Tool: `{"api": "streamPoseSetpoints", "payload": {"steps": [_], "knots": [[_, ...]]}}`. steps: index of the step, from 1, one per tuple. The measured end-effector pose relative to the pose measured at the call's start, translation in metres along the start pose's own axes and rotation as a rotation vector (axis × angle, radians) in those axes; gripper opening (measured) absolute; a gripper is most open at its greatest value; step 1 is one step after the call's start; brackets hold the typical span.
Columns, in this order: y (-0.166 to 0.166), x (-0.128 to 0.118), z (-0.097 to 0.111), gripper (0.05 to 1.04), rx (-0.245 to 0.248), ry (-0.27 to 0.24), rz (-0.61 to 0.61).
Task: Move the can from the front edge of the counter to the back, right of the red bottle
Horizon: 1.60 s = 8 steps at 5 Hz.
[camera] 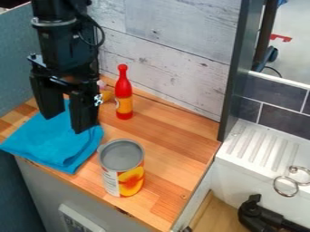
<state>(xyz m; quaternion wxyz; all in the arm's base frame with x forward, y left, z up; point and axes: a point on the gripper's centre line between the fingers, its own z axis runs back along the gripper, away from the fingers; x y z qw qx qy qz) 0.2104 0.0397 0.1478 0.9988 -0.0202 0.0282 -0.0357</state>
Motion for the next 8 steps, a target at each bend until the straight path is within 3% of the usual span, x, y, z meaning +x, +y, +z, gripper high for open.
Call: {"api": "streamPoseSetpoints", "payload": {"steps": [1,3,4,5,7,8], "knots": [[0.0,-0.002,-0.005,1.0,-0.005,0.018,0.002],[-0.007,-0.032,-0.024,1.0,0.005,0.011,-0.051],[-0.006,-0.037,-0.049,1.0,0.033,0.084,-0.039],[-0.01,-0.024,-0.072,1.0,0.033,0.122,-0.075],[-0.01,0.004,-0.114,1.0,0.033,0.152,-0.04],[-0.01,0.018,-0.121,1.0,0.031,0.124,-0.019]]}}
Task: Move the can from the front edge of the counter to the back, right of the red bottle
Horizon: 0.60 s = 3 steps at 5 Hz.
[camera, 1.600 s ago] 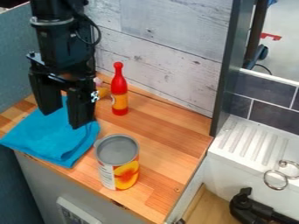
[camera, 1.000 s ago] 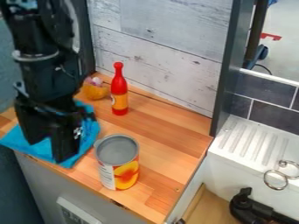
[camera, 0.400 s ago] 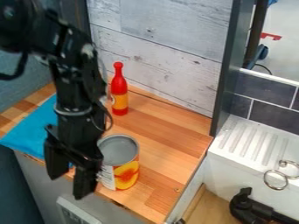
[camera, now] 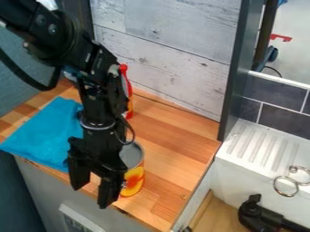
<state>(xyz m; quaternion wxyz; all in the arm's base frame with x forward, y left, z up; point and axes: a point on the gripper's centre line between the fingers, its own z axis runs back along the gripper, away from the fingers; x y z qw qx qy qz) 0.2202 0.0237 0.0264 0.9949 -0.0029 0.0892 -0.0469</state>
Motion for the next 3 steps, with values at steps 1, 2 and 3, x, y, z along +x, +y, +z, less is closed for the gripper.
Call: {"api": "streamPoseSetpoints", "payload": {"steps": [1,2,3], "knots": [[-0.002,0.031,0.004,1.0,-0.032,-0.07,0.015],[-0.006,0.065,0.006,1.0,-0.063,-0.102,0.014],[-0.007,0.095,0.013,1.0,-0.1,-0.149,0.021]]}}
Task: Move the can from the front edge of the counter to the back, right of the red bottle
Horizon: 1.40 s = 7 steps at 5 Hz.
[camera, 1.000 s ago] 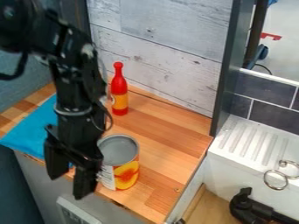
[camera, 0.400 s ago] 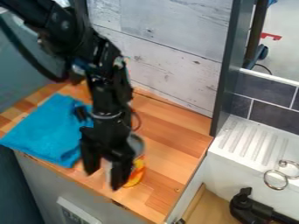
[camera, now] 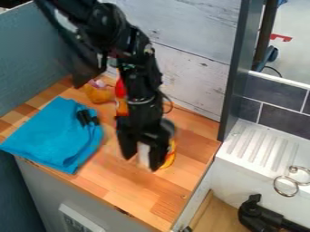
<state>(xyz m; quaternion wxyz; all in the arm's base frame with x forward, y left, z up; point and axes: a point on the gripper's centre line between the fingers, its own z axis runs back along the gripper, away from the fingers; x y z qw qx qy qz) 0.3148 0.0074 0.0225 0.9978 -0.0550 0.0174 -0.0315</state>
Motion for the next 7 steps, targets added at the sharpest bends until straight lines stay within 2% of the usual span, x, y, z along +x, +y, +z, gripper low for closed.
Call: {"api": "streamPoseSetpoints", "payload": {"steps": [1,2,3,4,5,6,7], "knots": [[0.003,0.029,0.005,1.0,-0.005,-0.038,0.042],[0.005,0.051,0.01,1.0,-0.006,-0.053,0.067],[0.009,0.055,0.015,1.0,0.014,-0.064,0.088],[0.01,0.051,0.011,1.0,0.018,-0.06,0.101],[0.006,0.034,0.035,1.0,0.033,-0.098,0.095],[0.018,-0.005,0.072,1.0,0.054,-0.109,0.136],[0.038,-0.031,0.102,1.0,0.064,-0.148,0.163]]}}
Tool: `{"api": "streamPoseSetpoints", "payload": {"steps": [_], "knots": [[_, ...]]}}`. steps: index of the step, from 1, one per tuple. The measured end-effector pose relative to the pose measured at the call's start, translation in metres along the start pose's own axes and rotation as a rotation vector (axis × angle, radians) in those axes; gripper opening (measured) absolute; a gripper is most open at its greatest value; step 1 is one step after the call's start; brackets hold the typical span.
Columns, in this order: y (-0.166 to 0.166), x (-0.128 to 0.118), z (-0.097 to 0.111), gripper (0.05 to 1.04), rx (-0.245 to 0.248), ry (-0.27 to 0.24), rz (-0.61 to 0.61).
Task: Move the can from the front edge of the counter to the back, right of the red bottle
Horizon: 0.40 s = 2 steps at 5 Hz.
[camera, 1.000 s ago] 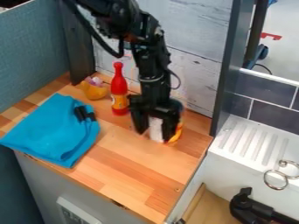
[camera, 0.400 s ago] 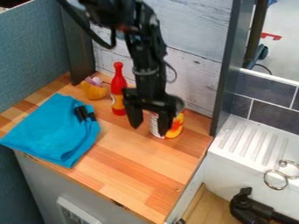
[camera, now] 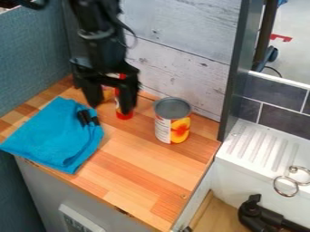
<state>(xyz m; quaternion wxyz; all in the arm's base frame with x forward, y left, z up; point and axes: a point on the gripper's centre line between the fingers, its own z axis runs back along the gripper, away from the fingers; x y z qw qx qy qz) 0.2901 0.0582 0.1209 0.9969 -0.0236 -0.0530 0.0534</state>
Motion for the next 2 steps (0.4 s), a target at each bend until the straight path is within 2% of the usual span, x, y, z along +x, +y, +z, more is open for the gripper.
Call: {"api": "streamPoseSetpoints", "payload": {"steps": [1,2], "knots": [[0.021,-0.012,0.017,1.0,0.0,0.042,-0.033],[0.045,-0.021,0.031,1.0,0.03,0.062,-0.088]]}}
